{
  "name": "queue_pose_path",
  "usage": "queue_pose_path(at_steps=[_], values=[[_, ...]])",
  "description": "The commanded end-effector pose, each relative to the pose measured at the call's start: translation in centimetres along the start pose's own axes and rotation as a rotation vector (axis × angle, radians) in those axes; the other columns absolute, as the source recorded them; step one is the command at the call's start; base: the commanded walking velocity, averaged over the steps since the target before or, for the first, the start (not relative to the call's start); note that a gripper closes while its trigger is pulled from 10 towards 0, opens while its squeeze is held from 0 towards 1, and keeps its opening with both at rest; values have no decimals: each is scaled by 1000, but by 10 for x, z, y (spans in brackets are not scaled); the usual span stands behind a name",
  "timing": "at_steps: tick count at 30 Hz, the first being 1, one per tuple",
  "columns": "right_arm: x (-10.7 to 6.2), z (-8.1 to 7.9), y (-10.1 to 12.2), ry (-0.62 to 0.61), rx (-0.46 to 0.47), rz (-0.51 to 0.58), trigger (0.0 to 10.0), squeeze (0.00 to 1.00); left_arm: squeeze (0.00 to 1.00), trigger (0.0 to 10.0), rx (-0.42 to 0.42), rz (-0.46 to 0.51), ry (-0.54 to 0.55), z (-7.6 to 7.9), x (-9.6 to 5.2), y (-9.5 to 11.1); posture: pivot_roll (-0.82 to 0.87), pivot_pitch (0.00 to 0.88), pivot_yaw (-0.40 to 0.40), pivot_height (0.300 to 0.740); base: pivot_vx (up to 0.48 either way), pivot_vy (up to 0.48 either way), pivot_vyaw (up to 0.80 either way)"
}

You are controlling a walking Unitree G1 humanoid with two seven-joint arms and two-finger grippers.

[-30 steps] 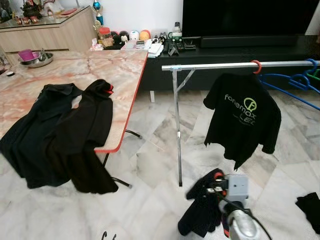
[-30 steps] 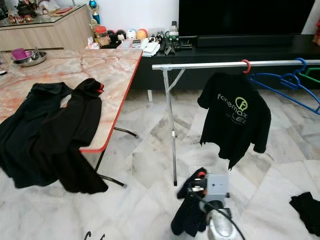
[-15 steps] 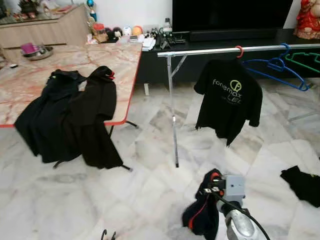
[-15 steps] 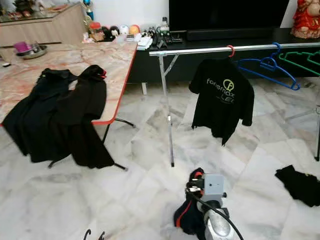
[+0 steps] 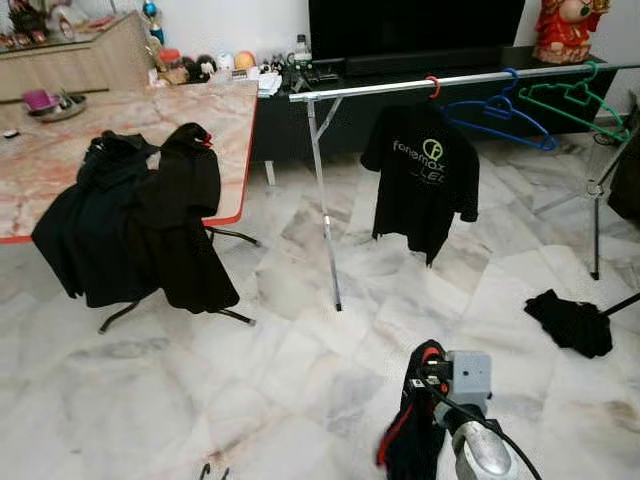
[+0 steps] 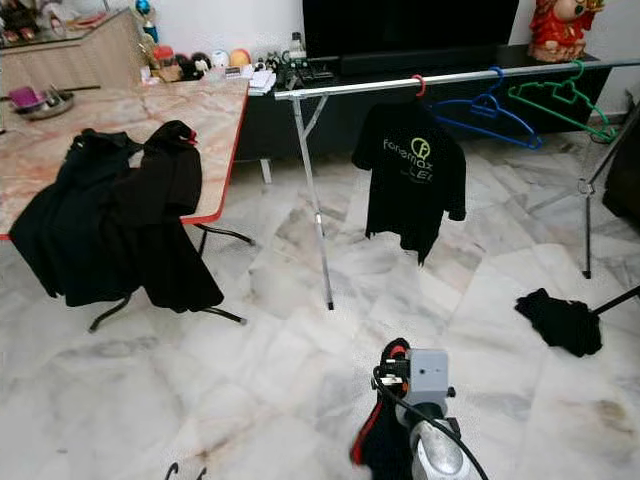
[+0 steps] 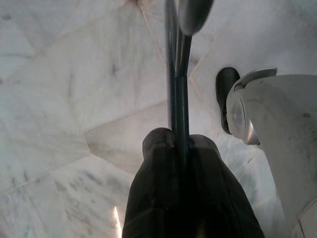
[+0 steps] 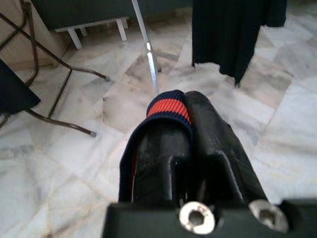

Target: Hang hanger

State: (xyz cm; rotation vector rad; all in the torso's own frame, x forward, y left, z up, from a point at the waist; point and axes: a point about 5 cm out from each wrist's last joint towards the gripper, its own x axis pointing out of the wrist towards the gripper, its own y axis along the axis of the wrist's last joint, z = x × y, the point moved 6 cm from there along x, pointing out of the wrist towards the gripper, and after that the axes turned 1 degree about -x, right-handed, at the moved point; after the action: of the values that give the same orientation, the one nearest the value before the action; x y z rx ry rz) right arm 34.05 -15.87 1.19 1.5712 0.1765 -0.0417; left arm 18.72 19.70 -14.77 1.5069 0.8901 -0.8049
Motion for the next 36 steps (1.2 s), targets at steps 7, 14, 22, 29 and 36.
queue_pose_path(at_steps=[7,14,22,29,36], values=[[5,0,6,4,-1,15,10000,0,0,10000,-6,33,-28,8,0,3,111,103,67,740,0,0,0],[12,7,18,-10,10,37,10000,0,0,10000,-38,257,27,-47,-7,51,113,99,70,740,0,0,0],[21,8,28,-6,-8,51,10000,0,0,10000,144,458,-6,-48,-19,111,114,86,69,740,0,0,0],[27,13,29,-31,-22,17,10000,0,0,10000,536,454,-327,10,-25,122,114,77,64,740,0,0,0],[39,9,36,-8,-73,-16,10000,0,0,10000,701,395,-566,39,-38,129,115,65,60,740,0,0,0]])
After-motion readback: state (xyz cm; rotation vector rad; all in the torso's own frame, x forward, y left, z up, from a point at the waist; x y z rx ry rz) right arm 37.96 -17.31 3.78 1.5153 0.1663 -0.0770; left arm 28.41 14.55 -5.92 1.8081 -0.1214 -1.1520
